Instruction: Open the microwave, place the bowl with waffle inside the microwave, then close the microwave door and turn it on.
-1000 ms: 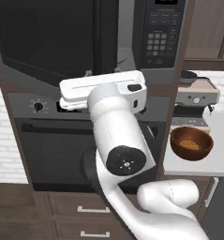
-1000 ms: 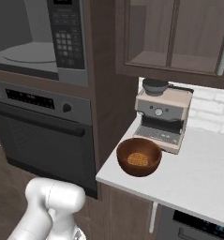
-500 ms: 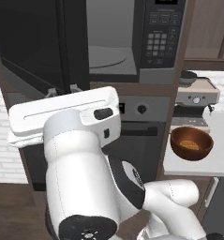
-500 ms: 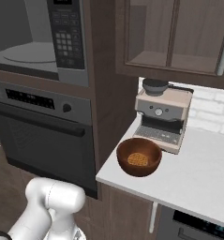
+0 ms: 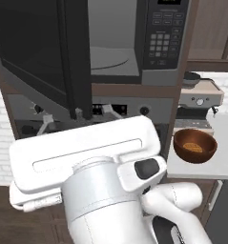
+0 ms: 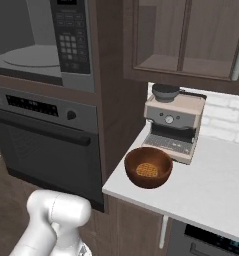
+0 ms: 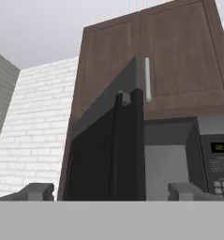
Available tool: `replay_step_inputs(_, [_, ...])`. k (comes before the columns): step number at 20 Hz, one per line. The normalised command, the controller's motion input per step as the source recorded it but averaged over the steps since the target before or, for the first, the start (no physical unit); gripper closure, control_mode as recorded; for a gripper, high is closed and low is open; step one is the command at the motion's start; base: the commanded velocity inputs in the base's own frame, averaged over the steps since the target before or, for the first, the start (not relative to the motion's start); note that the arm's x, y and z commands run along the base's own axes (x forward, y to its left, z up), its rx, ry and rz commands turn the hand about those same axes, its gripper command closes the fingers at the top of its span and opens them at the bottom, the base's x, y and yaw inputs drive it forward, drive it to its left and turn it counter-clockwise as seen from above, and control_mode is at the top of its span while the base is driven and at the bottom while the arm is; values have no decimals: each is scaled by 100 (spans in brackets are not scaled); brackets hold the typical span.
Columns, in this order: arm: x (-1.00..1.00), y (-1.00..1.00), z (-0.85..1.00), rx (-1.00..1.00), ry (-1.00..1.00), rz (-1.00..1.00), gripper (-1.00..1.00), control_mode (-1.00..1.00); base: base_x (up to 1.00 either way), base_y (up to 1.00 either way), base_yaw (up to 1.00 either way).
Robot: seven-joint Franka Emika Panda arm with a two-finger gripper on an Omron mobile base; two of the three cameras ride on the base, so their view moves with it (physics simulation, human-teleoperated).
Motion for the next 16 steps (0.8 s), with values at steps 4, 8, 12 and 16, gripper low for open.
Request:
replay_step_inputs(4, [-21,-100,3,47,5,1,-100,-100,0,0,0])
replay_step_inputs(8, [0,-100,-18,68,17,11,-100,-100,0,0,0])
replay_step_inputs(12, [25,-81,0,71,25,23,-100,-100,0,0,0])
replay_step_inputs(16, [44,-88,-7,55,22,25,-100,-100,0,0,0])
